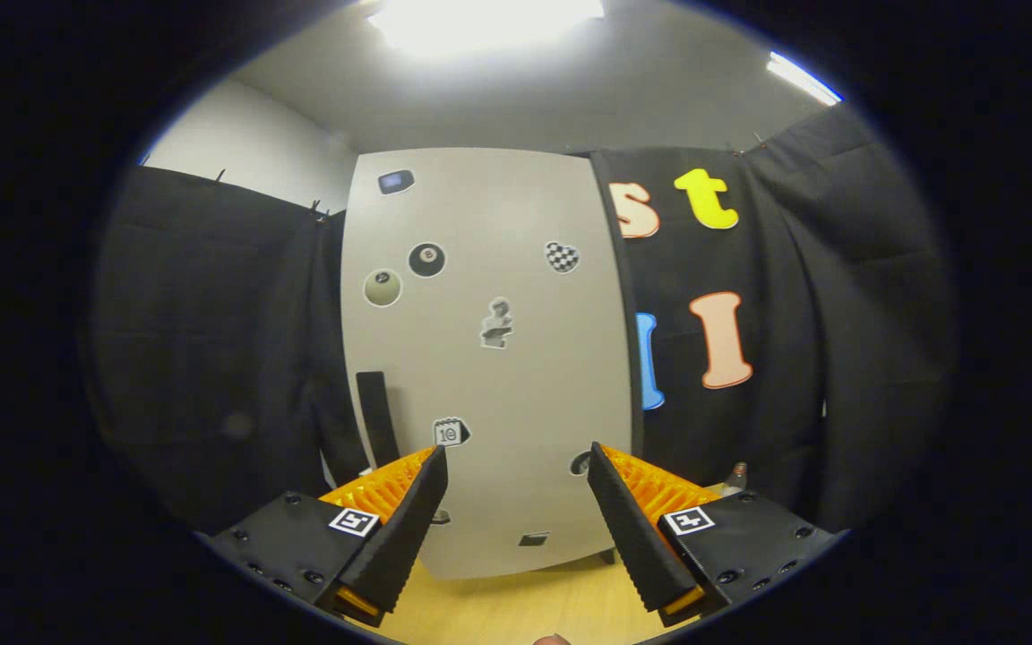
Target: Open the shoe cabinet door, grab the shoes and put them into the shoe cabinet, then close the shoe cabinet door.
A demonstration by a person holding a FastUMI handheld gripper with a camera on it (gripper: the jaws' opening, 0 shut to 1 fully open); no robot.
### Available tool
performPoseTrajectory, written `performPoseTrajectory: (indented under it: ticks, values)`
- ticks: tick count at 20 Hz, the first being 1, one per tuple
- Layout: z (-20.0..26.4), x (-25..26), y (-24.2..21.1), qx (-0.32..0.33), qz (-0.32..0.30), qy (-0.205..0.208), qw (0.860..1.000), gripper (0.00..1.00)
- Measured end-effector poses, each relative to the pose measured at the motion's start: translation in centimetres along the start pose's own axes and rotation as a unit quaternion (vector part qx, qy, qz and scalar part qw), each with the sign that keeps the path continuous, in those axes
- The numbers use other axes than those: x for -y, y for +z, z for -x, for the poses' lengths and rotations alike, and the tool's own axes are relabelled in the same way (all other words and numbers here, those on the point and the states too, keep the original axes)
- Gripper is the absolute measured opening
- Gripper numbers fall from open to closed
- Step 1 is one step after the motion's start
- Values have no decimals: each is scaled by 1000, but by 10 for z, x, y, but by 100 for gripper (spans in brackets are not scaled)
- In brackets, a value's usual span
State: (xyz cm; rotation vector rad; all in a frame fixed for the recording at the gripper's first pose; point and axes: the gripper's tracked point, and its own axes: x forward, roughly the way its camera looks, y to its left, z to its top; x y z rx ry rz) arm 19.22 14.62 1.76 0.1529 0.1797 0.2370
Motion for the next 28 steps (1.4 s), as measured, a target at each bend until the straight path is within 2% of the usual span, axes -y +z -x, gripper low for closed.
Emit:
performPoseTrajectory:
  ticks: [4,10,15,19,28]
  values:
    - [36,64,-6,3,8,-72,997,98]
    - [78,122,-26,3,44,-132,990,98]
    - [92,140,-40,30,58,-148,987,98]
    - [82,147,-47,37,54,-153,986,98]
    - [66,151,-19,75,59,-155,983,98]
